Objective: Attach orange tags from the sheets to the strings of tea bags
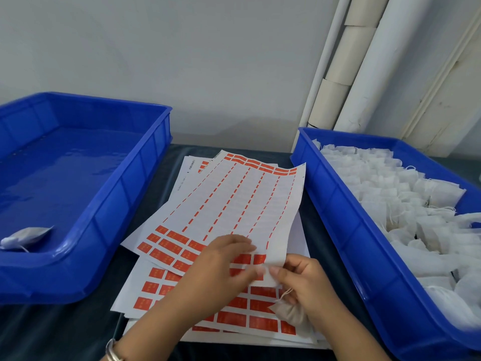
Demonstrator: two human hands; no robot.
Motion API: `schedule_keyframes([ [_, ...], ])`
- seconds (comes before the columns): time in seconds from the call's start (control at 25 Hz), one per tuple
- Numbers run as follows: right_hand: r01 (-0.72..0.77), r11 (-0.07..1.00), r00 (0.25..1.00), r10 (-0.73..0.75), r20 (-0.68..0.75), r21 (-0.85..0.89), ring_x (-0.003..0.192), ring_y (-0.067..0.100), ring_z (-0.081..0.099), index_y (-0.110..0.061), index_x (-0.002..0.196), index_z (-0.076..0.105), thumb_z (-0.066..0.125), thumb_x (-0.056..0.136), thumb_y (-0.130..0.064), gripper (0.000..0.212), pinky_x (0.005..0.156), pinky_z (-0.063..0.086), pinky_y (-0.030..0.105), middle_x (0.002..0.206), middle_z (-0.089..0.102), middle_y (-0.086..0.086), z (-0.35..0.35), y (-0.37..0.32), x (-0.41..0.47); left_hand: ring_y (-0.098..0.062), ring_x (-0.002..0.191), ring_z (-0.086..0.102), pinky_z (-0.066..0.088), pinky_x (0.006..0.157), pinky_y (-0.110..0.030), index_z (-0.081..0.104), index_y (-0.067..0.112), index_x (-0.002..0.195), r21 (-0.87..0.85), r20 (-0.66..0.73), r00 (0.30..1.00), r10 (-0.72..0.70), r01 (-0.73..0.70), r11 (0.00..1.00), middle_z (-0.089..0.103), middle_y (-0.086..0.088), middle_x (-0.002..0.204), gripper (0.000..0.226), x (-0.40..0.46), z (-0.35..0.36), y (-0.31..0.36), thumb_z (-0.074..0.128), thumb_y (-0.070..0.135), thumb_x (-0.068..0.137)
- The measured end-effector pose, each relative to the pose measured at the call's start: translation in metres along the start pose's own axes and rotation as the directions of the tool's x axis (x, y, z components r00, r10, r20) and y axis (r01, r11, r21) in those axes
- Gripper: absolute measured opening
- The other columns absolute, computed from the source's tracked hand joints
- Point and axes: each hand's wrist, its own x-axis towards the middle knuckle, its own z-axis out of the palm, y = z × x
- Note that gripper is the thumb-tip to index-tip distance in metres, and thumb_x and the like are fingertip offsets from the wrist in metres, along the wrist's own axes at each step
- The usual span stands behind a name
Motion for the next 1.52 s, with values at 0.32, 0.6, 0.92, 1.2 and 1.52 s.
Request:
schedule_keyframes([
  [0.32,0.073,0.991,0.995,-0.08,-0.06,-0.109,0.067,0.01,0.068,-0.034,0.079,0.076,0.067,0.082,-0.014,0.022,0.05,0.049,0.016,0.087,0.074,-0.002,0.009,-0.011,-0.005,0.016,0.111,0.042,0.038,0.086,-0.002,0.063,0.039,0.112,-0.054,-0.068,0.992,0.104,-0.108,0.993,0.043,0.038,0.115,0.038,-0.007,-0.002,0.009,0.066,0.051,0.076],
  [0.6,0.171,0.976,0.984,-0.176,0.027,0.135,0.078,0.023,0.071,-0.035,0.087,0.073,0.075,0.057,-0.041,0.031,0.056,0.056,0.027,0.091,0.074,0.004,0.021,-0.052,-0.015,-0.006,0.098,0.062,0.053,0.082,-0.026,0.069,0.018,0.107,0.148,-0.465,0.819,0.337,-0.303,0.941,0.068,0.005,0.106,0.029,-0.015,-0.028,0.032,0.07,0.009,0.079],
  [0.92,0.265,0.949,0.957,-0.281,0.076,0.172,0.088,0.018,0.071,-0.037,0.086,0.075,0.074,0.056,-0.037,0.03,0.066,0.061,0.034,0.094,0.074,-0.003,0.033,-0.076,-0.03,-0.01,0.093,0.062,0.055,0.077,-0.026,0.062,0.014,0.108,0.241,-0.627,0.651,0.428,-0.361,0.901,0.067,-0.002,0.102,0.026,-0.029,-0.043,0.048,0.053,0.021,0.084],
  [1.2,0.387,0.914,0.913,-0.398,0.088,0.121,0.085,0.007,0.07,-0.041,0.08,0.075,0.064,0.065,-0.021,0.027,0.06,0.054,0.016,0.087,0.074,-0.013,0.036,-0.089,-0.039,0.001,0.095,0.056,0.046,0.084,-0.014,0.055,0.023,0.108,0.145,-0.612,0.697,0.374,-0.366,0.919,0.054,0.014,0.104,0.027,-0.038,-0.055,0.061,0.052,0.026,0.081],
  [1.52,0.531,0.839,0.847,-0.523,0.095,-0.12,0.097,-0.003,0.065,-0.057,0.086,0.068,0.064,0.066,-0.038,0.028,0.072,0.051,0.01,0.095,0.069,-0.028,0.035,-0.088,-0.038,0.008,0.095,0.056,0.041,0.08,0.002,0.06,0.033,0.098,0.026,-0.499,0.808,0.314,-0.348,0.937,0.054,0.03,0.095,0.026,-0.04,-0.077,0.078,0.056,0.046,0.076],
])
